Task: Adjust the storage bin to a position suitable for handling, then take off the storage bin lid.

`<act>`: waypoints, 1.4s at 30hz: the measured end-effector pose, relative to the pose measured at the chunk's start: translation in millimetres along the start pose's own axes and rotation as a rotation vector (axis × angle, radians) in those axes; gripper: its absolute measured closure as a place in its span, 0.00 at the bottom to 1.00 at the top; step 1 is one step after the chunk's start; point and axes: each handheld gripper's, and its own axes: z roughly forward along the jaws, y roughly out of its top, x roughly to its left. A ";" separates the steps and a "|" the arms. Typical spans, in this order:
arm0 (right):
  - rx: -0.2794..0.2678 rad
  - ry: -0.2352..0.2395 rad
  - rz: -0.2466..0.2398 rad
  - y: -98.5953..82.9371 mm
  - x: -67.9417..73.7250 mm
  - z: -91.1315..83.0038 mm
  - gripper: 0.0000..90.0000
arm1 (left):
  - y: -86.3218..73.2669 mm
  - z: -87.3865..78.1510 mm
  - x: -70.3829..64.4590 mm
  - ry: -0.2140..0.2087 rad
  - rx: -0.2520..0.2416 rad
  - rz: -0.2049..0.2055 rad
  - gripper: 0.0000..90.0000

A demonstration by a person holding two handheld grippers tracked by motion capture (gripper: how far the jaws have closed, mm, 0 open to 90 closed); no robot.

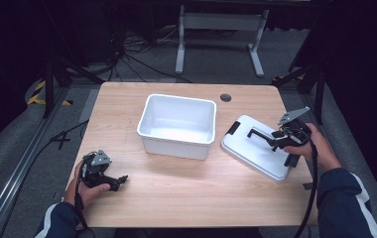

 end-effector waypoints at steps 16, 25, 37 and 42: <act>-0.196 -0.061 0.026 -32.8 27.9 -29.5 0.49 | 0.1 0.0 0.2 0.000 0.000 0.002 0.00; -0.246 -0.078 0.004 -54.9 47.5 -35.5 0.43 | 0.0 0.0 0.0 0.000 0.000 0.001 0.00; -0.266 -0.083 0.040 -94.4 66.7 -36.6 0.41 | 0.1 0.1 -0.3 -0.007 0.005 -0.009 0.00; -0.275 -0.080 0.047 -107.6 73.2 -36.5 0.41 | 0.1 0.1 -0.4 -0.007 0.005 -0.009 0.00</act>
